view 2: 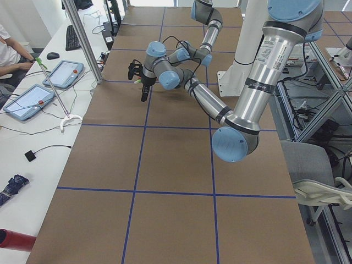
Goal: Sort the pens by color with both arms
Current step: 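Lower the green highlighter beside the red-capped marker and release it, then move the left gripper over the pen cup while the right arm withdraws, then lower the left gripper onto the yellow highlighter in the cup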
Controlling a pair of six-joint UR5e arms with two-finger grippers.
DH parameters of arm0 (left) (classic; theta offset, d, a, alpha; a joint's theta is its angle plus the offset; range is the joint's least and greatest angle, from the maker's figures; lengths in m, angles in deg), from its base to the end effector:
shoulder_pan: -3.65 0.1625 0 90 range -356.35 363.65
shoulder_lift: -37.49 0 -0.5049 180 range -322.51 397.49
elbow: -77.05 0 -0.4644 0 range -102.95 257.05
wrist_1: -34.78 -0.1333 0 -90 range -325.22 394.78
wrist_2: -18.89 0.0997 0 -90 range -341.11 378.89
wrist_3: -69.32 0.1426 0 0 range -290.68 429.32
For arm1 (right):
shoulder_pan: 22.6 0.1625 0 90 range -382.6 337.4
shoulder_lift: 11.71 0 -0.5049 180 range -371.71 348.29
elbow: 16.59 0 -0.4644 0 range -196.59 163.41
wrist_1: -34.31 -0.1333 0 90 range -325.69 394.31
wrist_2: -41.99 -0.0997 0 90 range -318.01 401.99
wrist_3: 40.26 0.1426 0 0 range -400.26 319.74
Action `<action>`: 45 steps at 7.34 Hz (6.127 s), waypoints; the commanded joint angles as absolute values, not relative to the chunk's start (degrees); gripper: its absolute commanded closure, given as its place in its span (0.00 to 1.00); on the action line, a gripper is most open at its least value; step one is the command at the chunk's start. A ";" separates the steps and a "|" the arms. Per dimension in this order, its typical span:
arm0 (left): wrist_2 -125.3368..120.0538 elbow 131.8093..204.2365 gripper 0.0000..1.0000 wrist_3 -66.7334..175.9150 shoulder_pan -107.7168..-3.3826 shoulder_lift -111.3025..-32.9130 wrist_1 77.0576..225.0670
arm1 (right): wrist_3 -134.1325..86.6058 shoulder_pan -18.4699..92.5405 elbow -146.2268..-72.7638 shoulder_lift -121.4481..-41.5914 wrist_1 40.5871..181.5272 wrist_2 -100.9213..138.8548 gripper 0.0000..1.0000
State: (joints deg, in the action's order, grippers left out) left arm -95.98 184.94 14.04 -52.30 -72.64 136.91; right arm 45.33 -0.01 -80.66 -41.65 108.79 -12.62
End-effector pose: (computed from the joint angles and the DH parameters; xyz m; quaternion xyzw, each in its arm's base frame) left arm 0.3328 -0.6234 0.3569 0.1572 0.4296 -0.0732 0.8862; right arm -0.8173 -0.5739 0.1532 0.3616 -0.3245 0.2626 0.8336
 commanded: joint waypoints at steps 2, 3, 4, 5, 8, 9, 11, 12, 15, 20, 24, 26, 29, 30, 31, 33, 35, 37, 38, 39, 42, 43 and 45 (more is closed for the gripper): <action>-95.98 184.98 0.00 14.04 -52.34 -72.64 136.91 | 44.55 0.08 -80.66 -41.68 108.75 -13.91 0.89; -95.89 184.98 0.00 14.04 -52.34 -72.64 136.91 | 44.55 0.08 -80.66 -41.68 108.75 -14.08 0.83; -95.89 184.98 0.00 14.04 -52.34 -72.64 136.91 | 44.55 0.08 -80.66 -41.68 108.75 -14.17 0.78; -95.89 185.07 0.00 13.95 -52.34 -72.64 136.91 | 44.55 0.08 -80.66 -41.68 108.75 -14.17 0.70; -95.89 184.98 0.00 14.04 -52.34 -72.73 136.82 | 42.55 0.08 -81.53 -41.77 108.58 -15.22 0.52; -95.89 184.98 0.00 14.04 -52.34 -72.73 136.82 | 41.75 0.17 -84.41 -42.47 107.71 -16.45 0.49; -95.89 184.98 0.00 13.95 -52.25 -72.73 136.65 | 39.54 0.43 -96.51 -45.36 108.48 -23.62 0.49; -95.98 184.90 0.00 13.52 -52.25 -72.82 136.56 | 39.54 1.39 -101.44 -46.85 109.36 -26.19 0.47; -97.29 184.55 0.00 7.31 -51.99 -73.87 136.30 | 39.37 9.36 -124.28 -59.91 117.80 -42.94 0.34; -105.83 184.37 0.00 -7.22 -43.93 -87.35 121.96 | 29.91 19.84 -130.40 -73.12 117.19 -58.72 0.02; -110.18 167.73 0.01 -7.32 -39.51 -101.33 117.84 | 22.68 21.96 -130.58 -78.76 116.75 -61.02 0.02; -111.89 162.77 0.08 -6.53 -37.68 -103.92 118.54 | 22.67 21.96 -130.23 -81.04 112.99 -61.02 0.02; -122.50 159.07 0.12 0.32 -39.86 -104.02 118.62 | 22.67 21.96 -130.05 -82.90 110.51 -61.02 0.02; -122.61 158.27 0.12 0.24 -39.77 -104.10 119.07 | 22.75 21.88 -129.97 -82.90 110.42 -60.93 0.02; -122.53 155.31 0.13 -0.37 -39.69 -104.71 122.12 | 22.75 21.88 -129.97 -82.90 110.42 -60.93 0.02; -122.52 154.05 0.24 -2.91 -39.07 -105.16 123.73 | 22.75 21.88 -129.88 -82.99 110.42 -60.84 0.02; -122.44 153.70 0.29 -4.68 -37.41 -105.33 123.64 | 22.67 21.88 -129.88 -82.99 110.42 -60.93 0.02; -122.44 152.74 0.32 -4.77 -37.31 -106.12 123.73 | 22.67 21.88 -129.88 -83.34 110.34 -60.84 0.02; -122.35 152.38 0.34 -4.77 -37.14 -106.30 123.82 | 22.67 21.88 -129.88 -83.34 110.34 -60.84 0.02; -122.26 151.94 0.35 -4.77 -36.87 -106.56 123.82 | 22.67 21.88 -129.88 -83.34 110.34 -60.84 0.02; -122.00 150.27 0.35 -4.77 -36.87 -106.92 125.66 | 22.67 21.88 -129.88 -83.34 110.34 -60.76 0.02; -122.00 150.27 0.37 -4.77 -36.87 -106.92 125.66 | 22.75 21.88 -129.88 -83.34 110.34 -60.67 0.02; -121.91 150.18 0.43 -4.68 -36.78 -106.83 125.66 | 22.67 21.88 -129.88 -83.34 110.34 -60.58 0.02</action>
State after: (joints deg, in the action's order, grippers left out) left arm -121.95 150.23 -4.75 -36.81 -106.87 125.64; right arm 22.69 21.88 -129.89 -83.34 110.34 -60.66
